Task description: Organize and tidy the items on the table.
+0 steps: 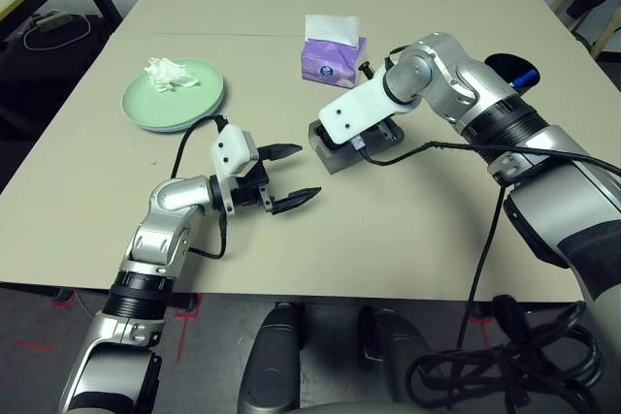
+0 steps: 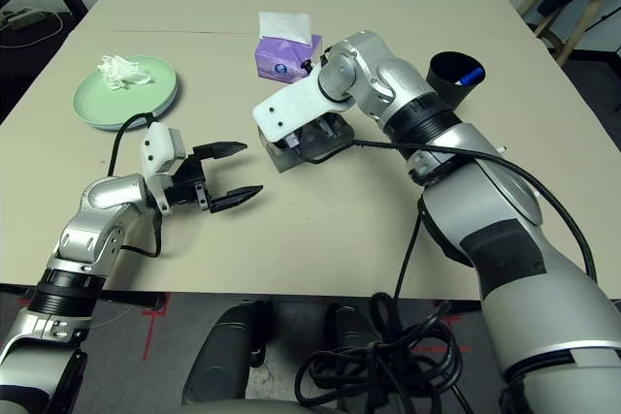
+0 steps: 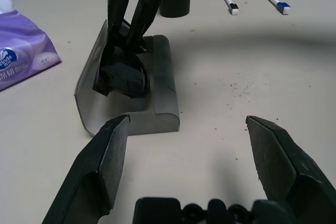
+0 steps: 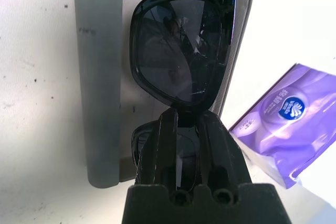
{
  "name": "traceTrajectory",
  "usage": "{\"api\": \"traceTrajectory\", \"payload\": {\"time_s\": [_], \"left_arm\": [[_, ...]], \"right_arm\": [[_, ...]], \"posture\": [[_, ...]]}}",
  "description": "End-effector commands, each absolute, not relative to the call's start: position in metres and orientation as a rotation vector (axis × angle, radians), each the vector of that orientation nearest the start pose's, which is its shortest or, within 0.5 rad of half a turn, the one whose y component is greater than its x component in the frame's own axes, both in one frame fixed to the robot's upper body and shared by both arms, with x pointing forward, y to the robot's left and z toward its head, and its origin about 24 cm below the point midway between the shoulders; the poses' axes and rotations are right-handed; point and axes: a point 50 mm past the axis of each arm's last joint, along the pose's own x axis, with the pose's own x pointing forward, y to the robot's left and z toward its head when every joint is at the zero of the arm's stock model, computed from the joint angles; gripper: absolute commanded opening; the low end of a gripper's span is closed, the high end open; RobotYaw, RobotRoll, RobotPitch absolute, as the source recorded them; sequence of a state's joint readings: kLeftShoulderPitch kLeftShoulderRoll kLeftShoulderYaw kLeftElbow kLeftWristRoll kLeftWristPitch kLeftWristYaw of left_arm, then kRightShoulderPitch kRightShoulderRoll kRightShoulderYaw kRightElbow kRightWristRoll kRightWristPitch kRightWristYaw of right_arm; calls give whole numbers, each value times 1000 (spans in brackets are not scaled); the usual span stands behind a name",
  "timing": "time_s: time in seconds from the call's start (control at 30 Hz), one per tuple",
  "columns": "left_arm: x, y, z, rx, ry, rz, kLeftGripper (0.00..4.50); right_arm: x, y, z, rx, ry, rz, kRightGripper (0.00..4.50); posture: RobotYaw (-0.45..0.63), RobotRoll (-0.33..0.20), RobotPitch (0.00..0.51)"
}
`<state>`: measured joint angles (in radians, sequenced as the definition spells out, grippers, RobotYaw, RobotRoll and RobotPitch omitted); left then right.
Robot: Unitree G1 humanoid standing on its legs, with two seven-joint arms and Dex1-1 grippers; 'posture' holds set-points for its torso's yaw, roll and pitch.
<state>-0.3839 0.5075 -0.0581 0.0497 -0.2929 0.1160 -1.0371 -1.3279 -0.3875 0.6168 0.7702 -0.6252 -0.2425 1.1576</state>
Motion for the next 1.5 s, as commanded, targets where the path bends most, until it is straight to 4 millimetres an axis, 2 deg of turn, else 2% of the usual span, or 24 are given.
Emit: {"api": "traceTrajectory", "payload": {"time_s": [0.03, 0.4, 0.7, 1.0, 1.07, 1.17, 1.3, 1.4, 1.5], "left_arm": [[288, 166, 131, 317, -51, -1124, 4500], [289, 165, 131, 318, -48, -1131, 4500], [289, 166, 131, 319, -42, -1130, 4500], [294, 165, 131, 323, -44, -1133, 4500], [295, 164, 132, 323, -46, -1134, 4500], [297, 162, 133, 325, -49, -1139, 4500], [300, 162, 135, 329, -58, -1143, 4500], [302, 165, 136, 330, -58, -1141, 4500], [306, 165, 138, 327, -64, -1137, 4500]], "right_arm": [[383, -70, 223, -1789, 204, 1174, 438], [381, -76, 216, -1774, 252, 1192, 438], [381, -74, 216, -1766, 250, 1196, 438], [379, -75, 223, -1756, 241, 1182, 3829], [378, -76, 225, -1751, 236, 1177, 4458], [375, -78, 235, -1694, 215, 1158, 4458], [367, -95, 248, -1457, 231, 1120, 4458], [363, -107, 245, -1357, 261, 1089, 4458], [353, -131, 224, -1116, 265, 1132, 4458]], "posture": [[268, 0, 192], [259, 0, 193], [260, 0, 190], [234, 0, 165], [228, 0, 159], [213, 0, 145], [197, 0, 127], [174, 0, 117], [144, 0, 108]]}}
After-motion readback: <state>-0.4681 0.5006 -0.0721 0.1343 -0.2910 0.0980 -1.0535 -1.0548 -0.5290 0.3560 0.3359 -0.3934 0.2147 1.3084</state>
